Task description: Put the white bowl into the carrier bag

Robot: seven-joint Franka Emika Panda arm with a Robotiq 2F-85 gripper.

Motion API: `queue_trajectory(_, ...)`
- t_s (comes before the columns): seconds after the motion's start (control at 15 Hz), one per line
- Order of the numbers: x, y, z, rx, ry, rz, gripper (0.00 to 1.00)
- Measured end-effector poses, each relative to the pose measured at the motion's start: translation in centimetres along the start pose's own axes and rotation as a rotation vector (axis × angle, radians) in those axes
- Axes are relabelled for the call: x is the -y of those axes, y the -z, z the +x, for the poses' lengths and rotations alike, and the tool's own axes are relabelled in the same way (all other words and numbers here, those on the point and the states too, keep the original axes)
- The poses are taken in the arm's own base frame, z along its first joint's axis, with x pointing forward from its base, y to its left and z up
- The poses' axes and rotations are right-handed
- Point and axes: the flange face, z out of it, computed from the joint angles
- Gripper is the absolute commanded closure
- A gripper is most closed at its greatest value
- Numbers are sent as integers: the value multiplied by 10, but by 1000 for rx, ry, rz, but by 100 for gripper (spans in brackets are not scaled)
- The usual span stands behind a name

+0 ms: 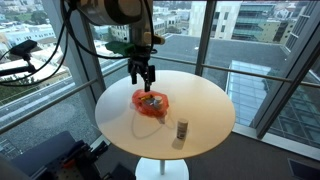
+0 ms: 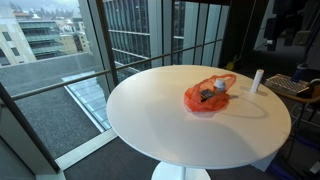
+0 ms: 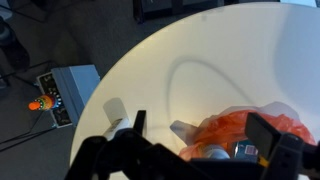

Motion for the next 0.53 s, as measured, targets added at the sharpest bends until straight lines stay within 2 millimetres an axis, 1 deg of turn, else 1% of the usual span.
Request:
queue_trajectory(0.27, -13, 29, -21, -51, 3, 14, 0)
queue_trajectory(0.4, -16, 37, -29, -72, -1, 19, 0)
queue_trajectory(0.53, -18, 41, -34, -83, -5, 22, 0)
